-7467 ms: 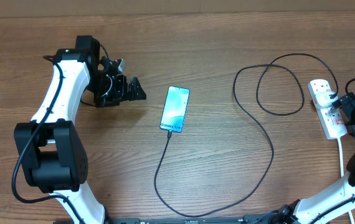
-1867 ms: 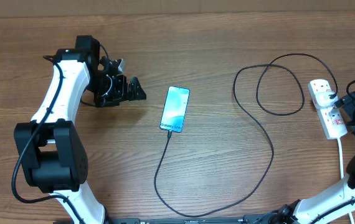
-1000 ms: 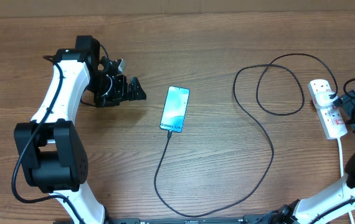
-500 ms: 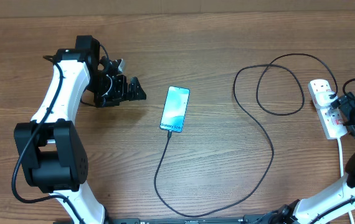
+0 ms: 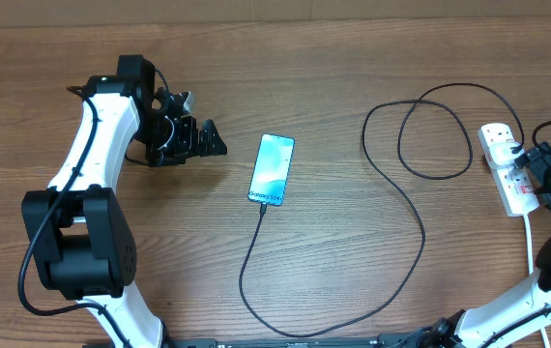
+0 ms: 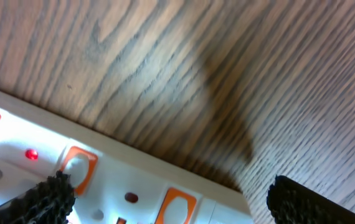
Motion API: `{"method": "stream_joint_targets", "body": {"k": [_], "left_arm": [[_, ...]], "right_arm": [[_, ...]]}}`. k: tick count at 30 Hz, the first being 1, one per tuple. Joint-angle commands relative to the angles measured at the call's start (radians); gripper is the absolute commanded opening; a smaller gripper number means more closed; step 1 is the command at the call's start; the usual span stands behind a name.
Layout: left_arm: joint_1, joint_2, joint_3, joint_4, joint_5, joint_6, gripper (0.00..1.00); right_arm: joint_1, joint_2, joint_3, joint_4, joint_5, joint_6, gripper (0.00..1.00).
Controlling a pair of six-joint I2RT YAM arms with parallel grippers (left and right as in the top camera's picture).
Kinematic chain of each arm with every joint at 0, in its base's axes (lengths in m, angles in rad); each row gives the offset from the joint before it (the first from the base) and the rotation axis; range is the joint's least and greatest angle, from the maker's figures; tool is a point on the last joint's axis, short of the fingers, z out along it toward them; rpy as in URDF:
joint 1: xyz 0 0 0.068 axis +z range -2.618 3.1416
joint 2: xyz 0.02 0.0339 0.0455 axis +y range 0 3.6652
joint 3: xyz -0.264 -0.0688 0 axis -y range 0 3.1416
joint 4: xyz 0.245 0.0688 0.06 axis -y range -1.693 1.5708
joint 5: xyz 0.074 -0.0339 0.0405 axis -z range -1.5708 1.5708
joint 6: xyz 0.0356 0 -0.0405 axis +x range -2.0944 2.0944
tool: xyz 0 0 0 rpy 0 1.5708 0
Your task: Plug charger to phone and switch on socket
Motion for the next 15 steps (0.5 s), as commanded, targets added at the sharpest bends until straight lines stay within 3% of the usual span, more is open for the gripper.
{"method": "stream_joint_targets", "body": {"k": [1,15], "left_arm": [[-0.002,-0.023,0.002,0.000,-0.002,-0.003,1.00],[-0.002,-0.023,0.002,0.000,-0.002,-0.003,1.00]], "right_arm": [[0.008,0.005,0.022,0.016,0.032,0.004,1.00],[0.009,0.006,-0.003,0.029,0.035,0.003,1.00]]}}
